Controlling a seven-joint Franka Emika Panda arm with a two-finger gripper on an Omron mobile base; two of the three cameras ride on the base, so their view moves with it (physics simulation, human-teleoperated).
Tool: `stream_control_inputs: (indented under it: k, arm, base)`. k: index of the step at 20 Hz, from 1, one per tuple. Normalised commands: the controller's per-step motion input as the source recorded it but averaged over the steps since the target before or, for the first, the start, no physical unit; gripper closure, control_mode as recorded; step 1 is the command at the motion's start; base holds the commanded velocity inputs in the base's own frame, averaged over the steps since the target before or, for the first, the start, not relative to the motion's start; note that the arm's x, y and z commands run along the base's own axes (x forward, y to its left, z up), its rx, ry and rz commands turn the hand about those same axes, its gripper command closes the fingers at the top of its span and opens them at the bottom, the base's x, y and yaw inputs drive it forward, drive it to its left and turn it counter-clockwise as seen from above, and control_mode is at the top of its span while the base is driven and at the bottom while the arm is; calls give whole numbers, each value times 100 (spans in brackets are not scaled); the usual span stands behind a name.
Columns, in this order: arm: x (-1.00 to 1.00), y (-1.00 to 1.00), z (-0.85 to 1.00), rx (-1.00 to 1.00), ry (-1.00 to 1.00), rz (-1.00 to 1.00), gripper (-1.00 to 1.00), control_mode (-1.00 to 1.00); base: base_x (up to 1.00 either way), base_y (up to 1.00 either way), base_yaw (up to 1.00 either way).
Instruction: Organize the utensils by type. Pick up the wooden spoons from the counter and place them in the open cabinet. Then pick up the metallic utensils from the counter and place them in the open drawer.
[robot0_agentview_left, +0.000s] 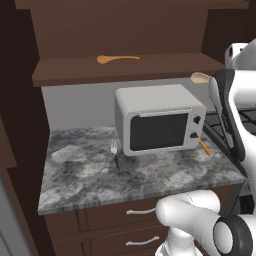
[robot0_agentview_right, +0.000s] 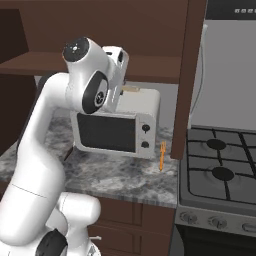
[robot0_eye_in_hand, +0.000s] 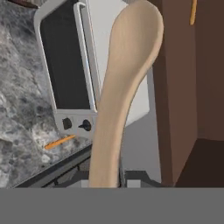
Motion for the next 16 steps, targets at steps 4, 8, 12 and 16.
stream_control_inputs:
  k: [4,8,12,16]
  arm:
    - [63,21,32,0,-20,1,100,-100]
    - [55,10,9,0,-29,10,100,-100]
    - [56,8,29,0,-18,7,100,-100]
    - [60,1,38,0,0,5,100,-100]
  base:
    - [0,0,0]
    - [0,0,0]
    - [0,0,0]
    - [0,0,0]
